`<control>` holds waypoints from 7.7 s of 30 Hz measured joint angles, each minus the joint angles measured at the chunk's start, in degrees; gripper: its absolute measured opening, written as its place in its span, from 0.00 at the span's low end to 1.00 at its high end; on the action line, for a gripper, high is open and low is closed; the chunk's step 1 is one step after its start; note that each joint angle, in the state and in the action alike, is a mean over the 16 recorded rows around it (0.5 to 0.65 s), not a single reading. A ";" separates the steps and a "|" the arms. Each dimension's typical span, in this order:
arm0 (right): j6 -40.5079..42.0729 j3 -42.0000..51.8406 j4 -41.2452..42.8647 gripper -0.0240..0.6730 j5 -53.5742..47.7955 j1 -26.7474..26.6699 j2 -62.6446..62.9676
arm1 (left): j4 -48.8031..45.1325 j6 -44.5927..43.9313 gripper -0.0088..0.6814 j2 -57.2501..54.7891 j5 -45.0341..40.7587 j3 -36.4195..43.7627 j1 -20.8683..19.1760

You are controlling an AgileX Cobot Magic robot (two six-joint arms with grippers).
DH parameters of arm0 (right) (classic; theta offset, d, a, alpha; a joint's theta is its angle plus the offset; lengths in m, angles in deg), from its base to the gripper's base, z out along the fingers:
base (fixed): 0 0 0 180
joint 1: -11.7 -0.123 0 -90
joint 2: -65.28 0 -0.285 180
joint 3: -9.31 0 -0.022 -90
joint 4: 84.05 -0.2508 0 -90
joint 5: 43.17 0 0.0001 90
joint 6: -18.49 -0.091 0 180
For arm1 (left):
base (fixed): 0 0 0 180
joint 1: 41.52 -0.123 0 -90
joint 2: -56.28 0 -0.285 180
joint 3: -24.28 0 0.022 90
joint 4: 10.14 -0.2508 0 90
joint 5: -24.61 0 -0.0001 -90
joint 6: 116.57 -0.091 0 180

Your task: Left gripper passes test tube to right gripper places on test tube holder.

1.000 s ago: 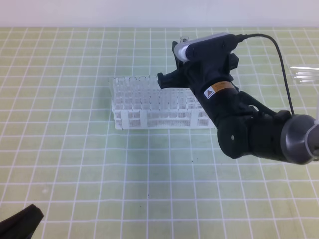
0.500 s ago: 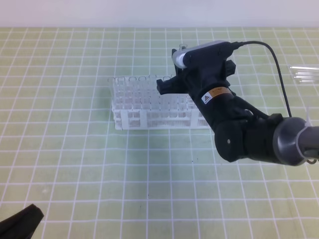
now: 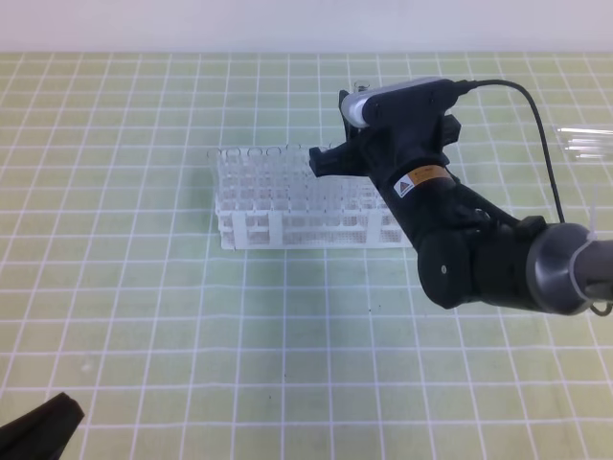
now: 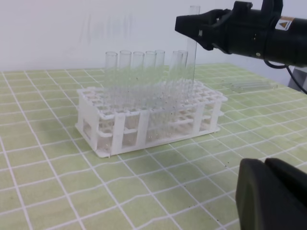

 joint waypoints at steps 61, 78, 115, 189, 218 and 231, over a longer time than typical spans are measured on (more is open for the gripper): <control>-0.67 0.30 1.53 0.60 -1.02 0.04 -0.69 | 0.03 -0.01 0.01 -0.02 0.09 0.14 0.00; 2.54 9.98 1.47 0.46 -12.32 0.04 21.25 | 0.03 -0.01 0.01 -0.05 -0.49 0.07 0.00; 5.05 42.83 2.38 0.02 -53.84 0.04 81.30 | 0.03 -0.04 0.01 -0.12 -2.17 0.21 -0.01; -5.64 63.51 12.17 0.01 -63.83 32.49 111.24 | 0.03 -0.03 0.01 0.09 -2.84 -0.41 0.02; -5.59 63.51 12.05 0.01 -63.83 32.49 111.16 | 0.43 6.28 0.01 4.14 0.99 0.27 -30.34; -5.55 63.51 12.05 0.01 -63.83 32.49 111.11 | 1.54 5.43 0.01 5.02 -0.77 0.00 -32.01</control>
